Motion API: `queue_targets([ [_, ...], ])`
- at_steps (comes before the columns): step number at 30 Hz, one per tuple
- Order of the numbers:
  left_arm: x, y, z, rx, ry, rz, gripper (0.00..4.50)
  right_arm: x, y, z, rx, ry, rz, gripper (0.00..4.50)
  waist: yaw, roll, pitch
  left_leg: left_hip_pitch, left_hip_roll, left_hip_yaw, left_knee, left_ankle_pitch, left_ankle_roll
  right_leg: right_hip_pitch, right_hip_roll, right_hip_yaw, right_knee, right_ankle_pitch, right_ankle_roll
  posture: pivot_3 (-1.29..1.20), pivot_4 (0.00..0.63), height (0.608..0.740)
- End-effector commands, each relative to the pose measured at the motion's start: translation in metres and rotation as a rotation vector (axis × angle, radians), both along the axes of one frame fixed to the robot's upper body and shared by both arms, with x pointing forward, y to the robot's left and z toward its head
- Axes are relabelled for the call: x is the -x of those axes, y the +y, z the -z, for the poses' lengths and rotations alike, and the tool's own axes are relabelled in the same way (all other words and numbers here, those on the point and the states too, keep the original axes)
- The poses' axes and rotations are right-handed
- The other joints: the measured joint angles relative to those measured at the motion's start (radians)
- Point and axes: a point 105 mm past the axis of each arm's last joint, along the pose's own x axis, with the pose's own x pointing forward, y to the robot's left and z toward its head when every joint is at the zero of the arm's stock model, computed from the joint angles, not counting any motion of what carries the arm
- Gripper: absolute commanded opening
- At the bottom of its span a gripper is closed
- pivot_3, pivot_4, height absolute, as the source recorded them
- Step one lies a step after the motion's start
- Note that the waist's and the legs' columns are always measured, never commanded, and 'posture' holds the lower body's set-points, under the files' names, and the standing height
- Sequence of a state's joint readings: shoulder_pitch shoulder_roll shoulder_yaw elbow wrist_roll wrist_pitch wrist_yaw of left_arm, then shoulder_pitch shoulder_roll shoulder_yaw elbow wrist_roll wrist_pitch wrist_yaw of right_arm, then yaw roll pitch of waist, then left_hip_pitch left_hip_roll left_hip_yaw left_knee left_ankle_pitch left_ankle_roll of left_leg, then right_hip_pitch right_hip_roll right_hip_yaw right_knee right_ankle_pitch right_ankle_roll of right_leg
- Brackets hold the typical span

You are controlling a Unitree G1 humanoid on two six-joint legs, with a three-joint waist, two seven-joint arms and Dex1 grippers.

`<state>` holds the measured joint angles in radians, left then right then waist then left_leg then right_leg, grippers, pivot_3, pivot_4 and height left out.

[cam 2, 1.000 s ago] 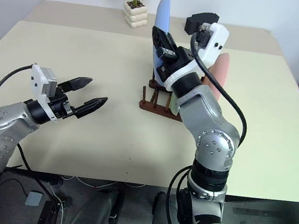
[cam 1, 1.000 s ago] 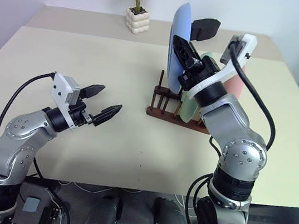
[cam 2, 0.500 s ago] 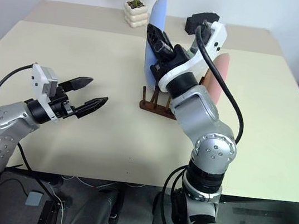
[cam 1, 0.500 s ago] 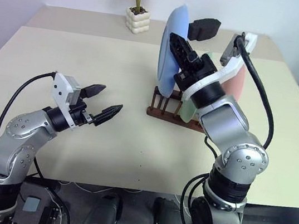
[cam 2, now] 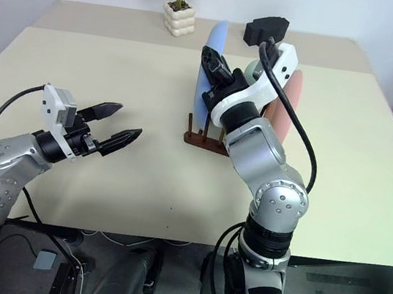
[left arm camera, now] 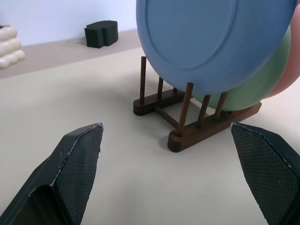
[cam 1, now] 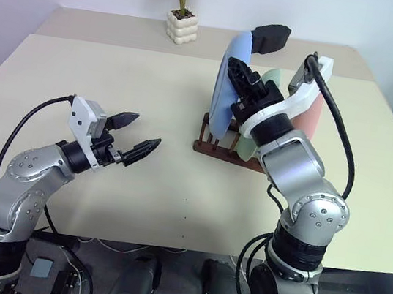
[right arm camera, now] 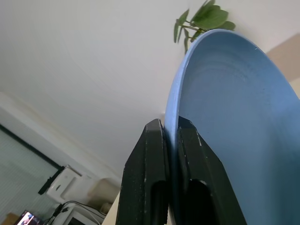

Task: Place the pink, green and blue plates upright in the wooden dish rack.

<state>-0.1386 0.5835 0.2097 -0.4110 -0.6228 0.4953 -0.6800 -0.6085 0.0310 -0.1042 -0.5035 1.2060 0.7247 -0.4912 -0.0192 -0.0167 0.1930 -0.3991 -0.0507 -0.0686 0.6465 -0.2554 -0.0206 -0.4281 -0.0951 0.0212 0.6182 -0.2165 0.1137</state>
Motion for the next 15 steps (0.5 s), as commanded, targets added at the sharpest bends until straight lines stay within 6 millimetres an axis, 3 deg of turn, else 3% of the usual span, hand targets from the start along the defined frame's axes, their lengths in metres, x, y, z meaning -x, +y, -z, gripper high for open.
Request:
queue_targets([
  [1,0.0029,-0.0011,-0.0106,-0.003,-0.042,0.014,4.48,0.0064,0.0001,-0.0063,-0.024,-0.018,-0.005,0.0,0.0,0.0,0.0,0.0,0.0,0.0,0.0,0.0,0.0,0.0,0.0,0.0,0.0,0.0,0.0,0.0,0.15,0.73],
  [8,0.0024,-0.0005,-0.0112,-0.005,-0.045,0.011,4.48,0.0017,-0.0026,0.0022,-0.026,0.035,0.014,0.0,0.0,0.0,0.0,0.0,0.0,0.0,0.0,0.0,0.0,0.0,0.0,0.0,0.0,0.0,0.0,0.0,0.15,0.73],
  [11,0.0021,-0.0003,-0.0113,-0.005,-0.046,0.01,4.5,0.0014,-0.0023,0.0024,-0.024,0.037,0.012,0.99,0.0,0.0,0.0,0.0,0.0,0.0,0.0,0.0,0.0,0.0,0.0,0.0,0.0,0.0,0.0,0.0,0.15,0.73],
  [15,0.0018,-0.0002,-0.0117,-0.004,-0.048,0.008,4.5,0.0006,-0.0026,0.0024,-0.023,0.037,0.011,3.01,0.0,0.0,0.0,0.0,0.001,0.0,0.0,0.0,0.0,0.0,0.0,0.0,-0.001,0.0,0.0,0.0,0.15,0.73],
])
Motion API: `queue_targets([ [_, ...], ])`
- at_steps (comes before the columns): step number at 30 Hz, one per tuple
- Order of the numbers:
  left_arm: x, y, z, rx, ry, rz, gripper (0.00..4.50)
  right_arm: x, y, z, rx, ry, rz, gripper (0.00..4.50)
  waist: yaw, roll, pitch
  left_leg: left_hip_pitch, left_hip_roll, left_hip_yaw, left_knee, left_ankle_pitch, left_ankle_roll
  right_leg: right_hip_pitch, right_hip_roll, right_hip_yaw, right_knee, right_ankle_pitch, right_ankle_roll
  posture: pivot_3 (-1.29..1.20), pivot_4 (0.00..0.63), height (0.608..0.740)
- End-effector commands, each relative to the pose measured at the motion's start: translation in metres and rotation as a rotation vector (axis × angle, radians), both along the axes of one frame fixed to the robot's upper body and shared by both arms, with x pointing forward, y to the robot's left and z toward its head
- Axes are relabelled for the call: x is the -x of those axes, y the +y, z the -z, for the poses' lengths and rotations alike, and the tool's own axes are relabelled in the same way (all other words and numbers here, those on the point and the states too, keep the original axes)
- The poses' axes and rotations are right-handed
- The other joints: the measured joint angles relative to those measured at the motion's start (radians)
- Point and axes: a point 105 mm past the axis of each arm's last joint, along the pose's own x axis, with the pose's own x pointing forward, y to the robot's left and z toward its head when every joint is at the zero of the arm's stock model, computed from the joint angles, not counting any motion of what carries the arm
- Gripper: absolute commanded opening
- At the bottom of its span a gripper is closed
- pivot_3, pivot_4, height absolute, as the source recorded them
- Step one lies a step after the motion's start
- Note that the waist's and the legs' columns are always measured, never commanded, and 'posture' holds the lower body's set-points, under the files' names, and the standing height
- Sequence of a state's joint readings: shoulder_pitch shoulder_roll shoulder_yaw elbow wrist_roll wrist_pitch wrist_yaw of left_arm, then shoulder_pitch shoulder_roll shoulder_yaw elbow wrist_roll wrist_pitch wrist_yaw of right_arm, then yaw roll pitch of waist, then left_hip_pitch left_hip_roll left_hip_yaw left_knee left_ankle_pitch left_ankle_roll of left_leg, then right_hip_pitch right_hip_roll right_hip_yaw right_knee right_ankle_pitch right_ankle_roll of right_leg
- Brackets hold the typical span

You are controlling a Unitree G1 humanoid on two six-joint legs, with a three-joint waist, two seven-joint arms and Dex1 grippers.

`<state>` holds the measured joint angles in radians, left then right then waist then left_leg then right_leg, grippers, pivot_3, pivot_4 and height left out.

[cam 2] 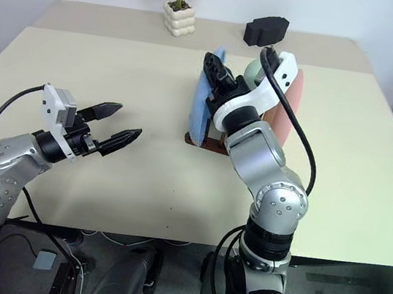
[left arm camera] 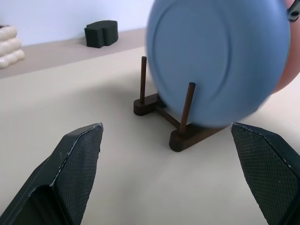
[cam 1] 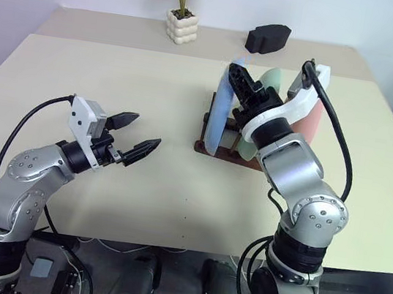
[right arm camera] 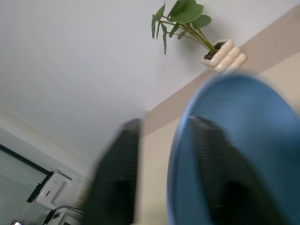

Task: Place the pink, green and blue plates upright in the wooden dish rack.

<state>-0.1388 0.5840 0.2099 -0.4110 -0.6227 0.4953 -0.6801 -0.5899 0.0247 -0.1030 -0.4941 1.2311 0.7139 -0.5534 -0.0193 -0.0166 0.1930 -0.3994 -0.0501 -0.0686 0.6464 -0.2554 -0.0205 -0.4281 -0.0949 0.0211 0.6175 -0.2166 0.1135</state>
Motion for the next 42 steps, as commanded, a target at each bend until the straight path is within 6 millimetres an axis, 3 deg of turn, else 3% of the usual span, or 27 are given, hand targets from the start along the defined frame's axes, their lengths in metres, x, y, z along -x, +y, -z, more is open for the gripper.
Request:
queue_targets([
  [1,0.002,0.0,-0.012,-0.004,-0.048,0.008,4.5,0.005,0.002,-0.008,-0.016,-0.034,-0.02,3.44,0.0,0.0,0.0,0.0,0.0,0.0,0.0,0.0,0.0,0.0,0.0,0.0,0.0,0.0,0.0,0.0,0.15,0.73],
  [3,0.002,0.0,-0.012,-0.003,-0.05,0.006,4.5,0.004,0.001,-0.01,-0.01,-0.046,-0.02,4.44,0.0,0.0,0.0,0.0,0.0,0.0,0.0,0.0,0.0,0.0,0.0,0.0,0.0,0.0,0.0,0.0,0.15,0.73],
  [6,0.002,0.0,-0.012,-0.002,-0.051,0.004,4.5,0.004,0.0,-0.016,0.004,-0.082,-0.018,4.44,0.0,0.0,0.0,0.0,0.001,0.0,0.0,0.0,0.0,0.0,0.001,0.0,-0.001,0.0,0.0,0.0,0.15,0.73],
  [13,0.001,-0.001,-0.012,0.001,-0.054,0.001,4.5,0.016,0.001,-0.054,0.162,-0.382,-0.086,4.44,0.0,0.001,0.0,-0.001,0.002,0.001,0.0,0.0,0.0,0.0,0.002,0.0,-0.002,0.0,0.0,0.0,0.15,0.73],
  [16,-0.002,0.001,-0.013,-0.001,-0.065,-0.013,4.5,0.021,-0.01,-0.069,0.216,-0.501,-0.095,4.44,0.001,0.0,0.0,-0.001,0.004,0.002,0.0,0.0,0.001,0.0,0.002,0.0,-0.002,0.0,0.0,0.0,0.15,0.73],
  [19,-0.007,0.008,-0.014,-0.001,-0.079,-0.053,4.5,0.027,-0.041,-0.089,0.32,-0.669,-0.055,4.44,0.006,0.0,0.0,-0.002,0.004,0.003,0.001,0.0,0.001,0.0,0.003,0.0,-0.003,0.0,0.0,0.0,0.15,0.73],
  [25,-0.016,0.029,-0.011,-0.025,-0.098,-0.169,4.5,0.022,-0.146,-0.093,0.533,-0.726,0.141,4.44,0.009,0.0,0.0,-0.004,0.004,0.007,0.002,-0.002,0.003,0.0,0.002,-0.001,-0.007,0.0,0.0,0.0,0.15,0.73],
  [30,-0.025,0.05,-0.001,-0.045,-0.086,-0.256,4.5,0.032,-0.213,-0.054,0.634,-0.604,0.211,4.44,0.008,0.0,0.0,-0.004,0.005,0.008,0.001,-0.002,0.004,0.0,0.002,0.0,-0.007,0.001,0.002,0.0,0.15,0.73],
  [35,-0.038,0.068,0.019,-0.098,-0.053,-0.378,4.5,0.03,-0.254,0.011,0.693,-0.385,0.311,4.44,0.006,0.0,0.0,-0.002,0.006,0.009,0.003,-0.002,0.004,0.0,0.002,0.002,-0.006,0.001,0.0,0.0,0.15,0.73],
  [39,-0.045,0.075,0.039,-0.115,-0.022,-0.445,4.5,0.024,-0.266,0.078,0.787,-0.186,0.345,4.44,0.008,0.0,0.0,0.0,0.006,0.009,0.003,-0.002,0.004,0.003,0.002,0.002,-0.006,0.0,0.0,0.0,0.15,0.73],
  [42,-0.045,0.074,0.05,-0.119,-0.014,-0.463,4.5,0.023,-0.263,0.112,0.825,-0.11,0.328,4.44,0.008,0.0,0.0,0.0,0.006,0.009,0.003,-0.002,0.004,0.003,0.002,0.002,-0.006,0.001,0.001,0.0,0.15,0.73],
])
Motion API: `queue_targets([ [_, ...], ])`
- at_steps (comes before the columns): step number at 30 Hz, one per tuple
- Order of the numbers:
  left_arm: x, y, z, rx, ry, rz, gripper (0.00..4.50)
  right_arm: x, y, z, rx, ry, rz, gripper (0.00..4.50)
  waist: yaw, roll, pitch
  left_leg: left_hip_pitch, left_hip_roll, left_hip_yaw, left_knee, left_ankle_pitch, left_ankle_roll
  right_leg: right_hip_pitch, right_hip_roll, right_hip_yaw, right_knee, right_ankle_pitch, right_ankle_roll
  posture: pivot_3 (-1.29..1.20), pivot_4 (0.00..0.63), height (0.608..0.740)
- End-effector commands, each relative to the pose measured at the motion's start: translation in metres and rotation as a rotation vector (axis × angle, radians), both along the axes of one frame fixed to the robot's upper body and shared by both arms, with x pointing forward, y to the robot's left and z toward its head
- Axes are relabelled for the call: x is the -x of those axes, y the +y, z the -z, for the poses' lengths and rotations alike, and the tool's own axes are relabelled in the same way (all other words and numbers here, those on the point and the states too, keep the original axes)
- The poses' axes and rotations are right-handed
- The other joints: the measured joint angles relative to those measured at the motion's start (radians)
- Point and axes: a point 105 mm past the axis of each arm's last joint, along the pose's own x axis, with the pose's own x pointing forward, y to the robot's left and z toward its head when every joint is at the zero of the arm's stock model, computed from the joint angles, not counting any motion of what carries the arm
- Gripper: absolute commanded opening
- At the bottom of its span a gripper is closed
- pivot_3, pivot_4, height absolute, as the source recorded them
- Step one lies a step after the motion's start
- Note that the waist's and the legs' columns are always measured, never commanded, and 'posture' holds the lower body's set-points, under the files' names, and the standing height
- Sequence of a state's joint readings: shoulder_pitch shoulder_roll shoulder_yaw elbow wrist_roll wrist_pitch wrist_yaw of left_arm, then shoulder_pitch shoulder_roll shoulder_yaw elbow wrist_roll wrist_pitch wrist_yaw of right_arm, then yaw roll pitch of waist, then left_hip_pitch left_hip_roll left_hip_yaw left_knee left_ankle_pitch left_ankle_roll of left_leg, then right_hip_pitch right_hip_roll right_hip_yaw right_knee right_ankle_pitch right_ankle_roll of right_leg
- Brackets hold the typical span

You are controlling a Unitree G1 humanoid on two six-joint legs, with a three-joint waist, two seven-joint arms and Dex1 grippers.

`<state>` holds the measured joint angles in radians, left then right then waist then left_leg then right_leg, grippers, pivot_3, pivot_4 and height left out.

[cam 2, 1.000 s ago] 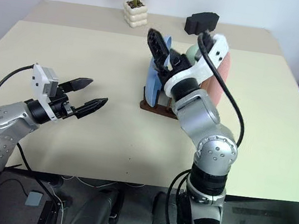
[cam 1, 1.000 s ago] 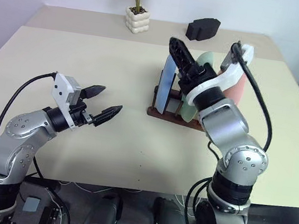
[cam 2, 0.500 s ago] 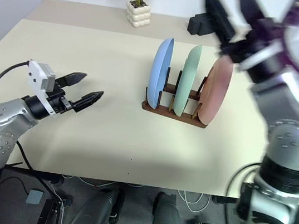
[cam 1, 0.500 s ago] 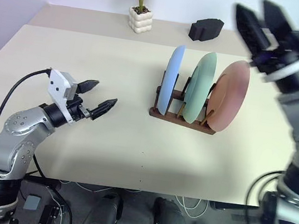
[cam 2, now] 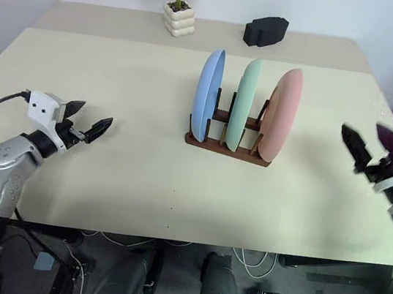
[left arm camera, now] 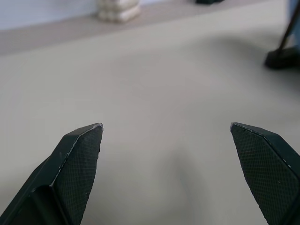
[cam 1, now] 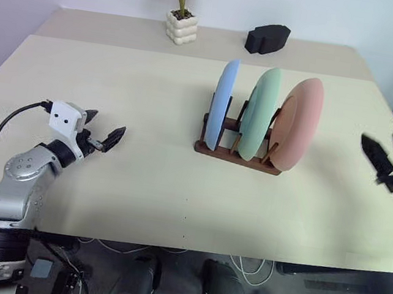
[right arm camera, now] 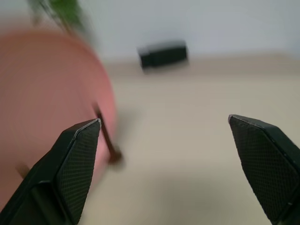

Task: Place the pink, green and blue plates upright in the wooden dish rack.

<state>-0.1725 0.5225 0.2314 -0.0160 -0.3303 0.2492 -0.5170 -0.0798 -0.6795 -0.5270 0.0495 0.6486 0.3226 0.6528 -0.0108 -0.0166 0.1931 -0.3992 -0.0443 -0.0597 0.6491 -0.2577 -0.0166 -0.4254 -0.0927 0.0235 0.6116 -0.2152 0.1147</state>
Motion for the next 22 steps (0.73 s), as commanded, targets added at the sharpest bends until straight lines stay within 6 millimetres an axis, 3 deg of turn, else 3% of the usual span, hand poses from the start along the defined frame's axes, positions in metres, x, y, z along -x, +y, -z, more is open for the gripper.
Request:
queue_targets([
  [1,-0.001,-0.004,-0.003,-0.023,-0.048,-0.005,4.5,-0.002,0.001,0.012,0.061,0.0,0.023,4.44,-0.002,0.0,0.0,0.0,0.0,0.0,0.0,0.0,0.0,0.0,0.0,0.0,0.0,0.0,0.0,0.0,0.15,0.73],
  [14,-0.01,-0.003,0.015,-0.004,-0.069,-0.158,4.5,-0.038,-0.007,0.041,0.147,-0.015,0.173,4.44,0.0,0.0,0.0,0.001,0.0,0.0,0.0,0.0,0.0,0.0,0.0,0.0,0.001,0.001,0.002,0.0,0.15,0.73],
  [22,-0.011,-0.01,0.017,0.051,-0.079,-0.191,4.5,-0.047,0.011,0.053,0.129,-0.021,0.17,4.44,-0.001,0.001,0.0,0.002,0.0,0.0,0.0,0.0,0.0,0.0,0.0,0.001,0.001,0.001,0.002,0.0,0.15,0.73],
])
